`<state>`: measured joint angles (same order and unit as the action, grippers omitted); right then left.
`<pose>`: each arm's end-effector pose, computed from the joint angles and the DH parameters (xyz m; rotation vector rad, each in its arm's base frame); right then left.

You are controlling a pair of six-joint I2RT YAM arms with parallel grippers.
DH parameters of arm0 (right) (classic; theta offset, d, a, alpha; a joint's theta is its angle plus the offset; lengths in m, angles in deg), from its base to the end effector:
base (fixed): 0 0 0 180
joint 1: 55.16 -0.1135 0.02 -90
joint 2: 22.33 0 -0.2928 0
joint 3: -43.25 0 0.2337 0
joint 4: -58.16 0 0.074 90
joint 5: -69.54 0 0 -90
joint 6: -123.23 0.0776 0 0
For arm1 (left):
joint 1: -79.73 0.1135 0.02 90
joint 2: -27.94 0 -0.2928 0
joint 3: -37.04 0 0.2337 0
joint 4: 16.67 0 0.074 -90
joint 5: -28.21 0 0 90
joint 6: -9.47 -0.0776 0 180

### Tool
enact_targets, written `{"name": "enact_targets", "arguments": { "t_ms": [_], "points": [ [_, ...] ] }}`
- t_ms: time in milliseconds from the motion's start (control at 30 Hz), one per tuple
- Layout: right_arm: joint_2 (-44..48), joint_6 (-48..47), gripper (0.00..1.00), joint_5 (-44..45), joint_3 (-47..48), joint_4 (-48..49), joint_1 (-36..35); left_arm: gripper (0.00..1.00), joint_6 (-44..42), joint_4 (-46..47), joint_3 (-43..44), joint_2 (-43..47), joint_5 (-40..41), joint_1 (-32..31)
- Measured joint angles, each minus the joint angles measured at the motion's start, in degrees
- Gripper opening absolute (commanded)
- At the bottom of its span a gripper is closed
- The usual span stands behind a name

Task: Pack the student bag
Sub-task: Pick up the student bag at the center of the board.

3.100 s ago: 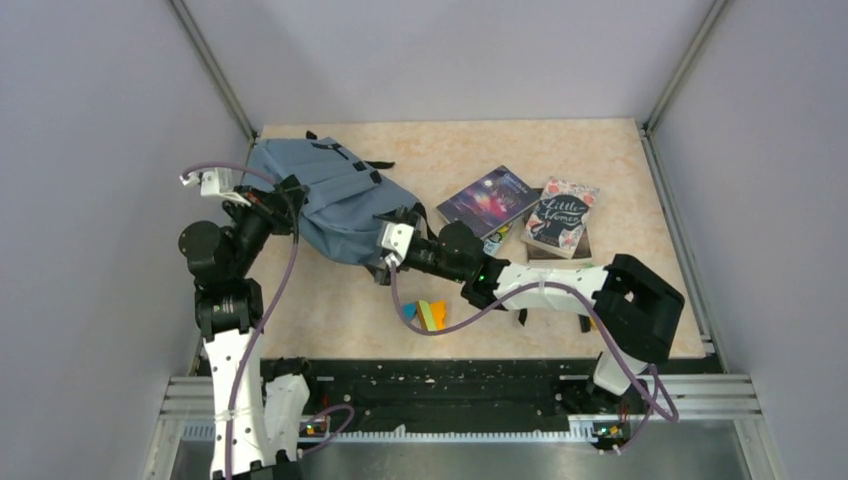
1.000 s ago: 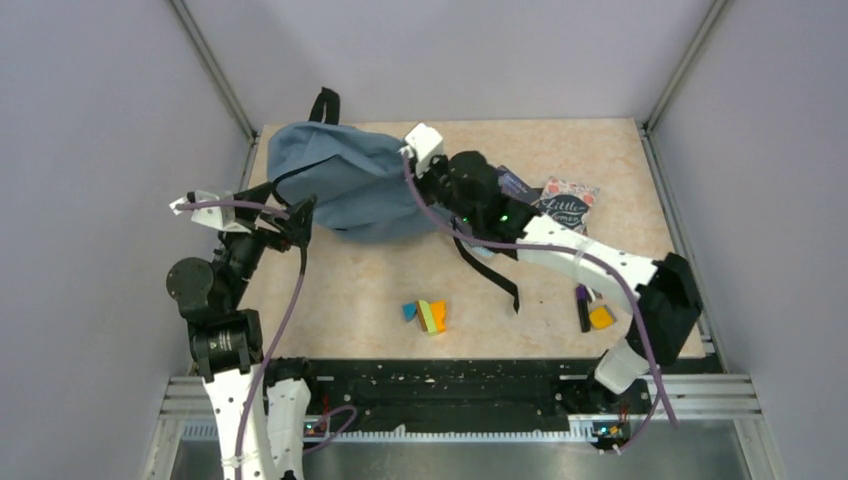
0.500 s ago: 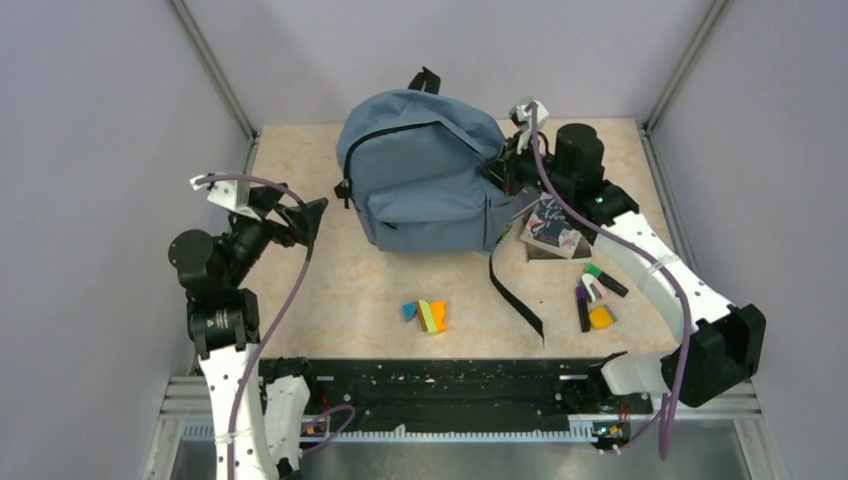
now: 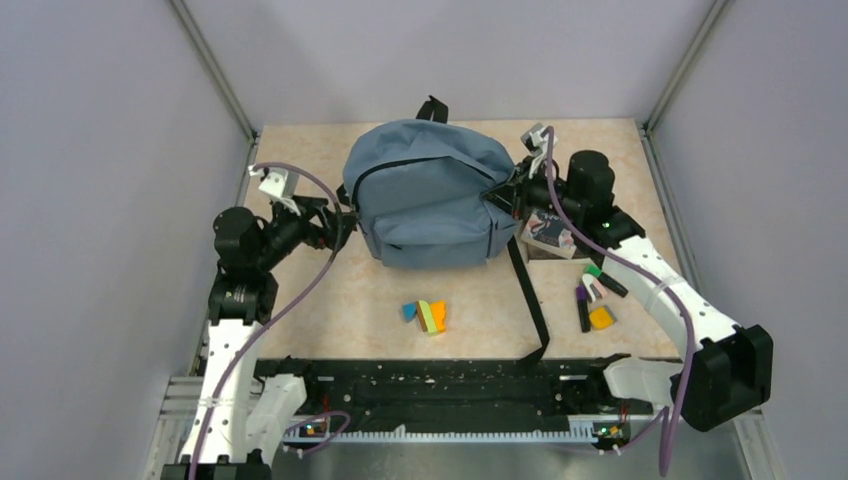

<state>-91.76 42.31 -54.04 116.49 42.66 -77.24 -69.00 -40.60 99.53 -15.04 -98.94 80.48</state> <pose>0.2490 0.1473 0.3751 -0.6354 1.7174 0.9057 0.1621 -0.0447 0.3807 0.3238 1.6441 -0.6745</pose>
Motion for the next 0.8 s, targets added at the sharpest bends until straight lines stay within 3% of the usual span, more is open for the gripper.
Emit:
{"name": "enact_targets", "arguments": {
  "t_ms": [67,133,200,667,800],
  "points": [
    [0.42,0.33,0.0,0.0,-0.61,0.7,0.02,0.87,-0.79,-1.05,0.0,-0.35,2.12,-0.22],
    [0.87,0.63,0.0,0.04,-1.07,1.01,0.02,0.75,-1.16,-1.86,0.02,-0.98,3.65,-0.22],
    [1.36,0.9,0.0,0.07,-1.38,1.2,0.02,0.71,-1.46,-3.3,0.44,-2.38,4.98,-0.22],
    [1.55,1.01,0.0,0.96,-1.38,1.01,0.04,0.71,-4.24,-12.63,4.09,-7.37,0.15,-0.33],
    [1.77,1.01,0.0,0.96,-1.4,0.9,0.04,0.65,-4.15,-12.41,4.09,-7.04,-1.75,-0.33]
  ]
}}
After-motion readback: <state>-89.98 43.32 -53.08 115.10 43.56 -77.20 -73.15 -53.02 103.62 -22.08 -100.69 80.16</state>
